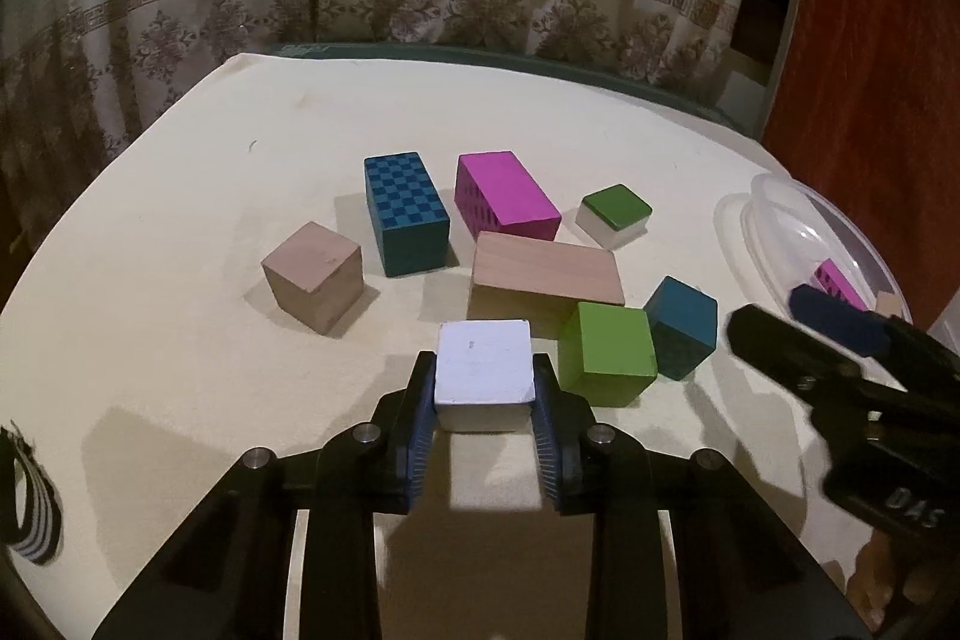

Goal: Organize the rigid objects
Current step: 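Move the left gripper to the white block and grasp it, then grasp the teal cube with the right gripper while the left holds the white block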

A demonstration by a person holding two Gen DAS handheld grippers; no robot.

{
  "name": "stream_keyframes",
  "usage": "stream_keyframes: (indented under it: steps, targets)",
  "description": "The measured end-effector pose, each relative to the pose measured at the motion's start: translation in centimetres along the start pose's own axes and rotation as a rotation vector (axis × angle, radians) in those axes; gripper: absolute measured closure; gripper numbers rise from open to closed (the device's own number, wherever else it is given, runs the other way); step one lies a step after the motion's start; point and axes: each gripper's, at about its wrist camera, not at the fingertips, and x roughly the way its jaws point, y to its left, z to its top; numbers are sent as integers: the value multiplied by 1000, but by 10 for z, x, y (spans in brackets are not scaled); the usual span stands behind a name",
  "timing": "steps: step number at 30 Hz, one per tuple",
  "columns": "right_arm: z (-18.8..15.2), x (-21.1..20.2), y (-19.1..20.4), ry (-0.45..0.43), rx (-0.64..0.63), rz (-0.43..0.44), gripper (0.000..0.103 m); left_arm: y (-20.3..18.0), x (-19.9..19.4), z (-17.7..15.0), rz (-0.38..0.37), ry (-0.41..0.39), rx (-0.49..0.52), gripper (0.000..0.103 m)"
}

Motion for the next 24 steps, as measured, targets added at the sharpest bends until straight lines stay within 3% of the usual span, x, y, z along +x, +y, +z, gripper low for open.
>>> stream_keyframes:
  steps: [12,16,24]
  targets:
    - [3,33,11,69,-30,15,42,19,-4,0,-18,-20,-95,72]
    - [6,36,16,72,-40,31,51,19,-4,-1,-22,-17,-97,72]
    - [6,39,21,79,-39,32,51,19,-4,-1,-28,-18,-104,72]
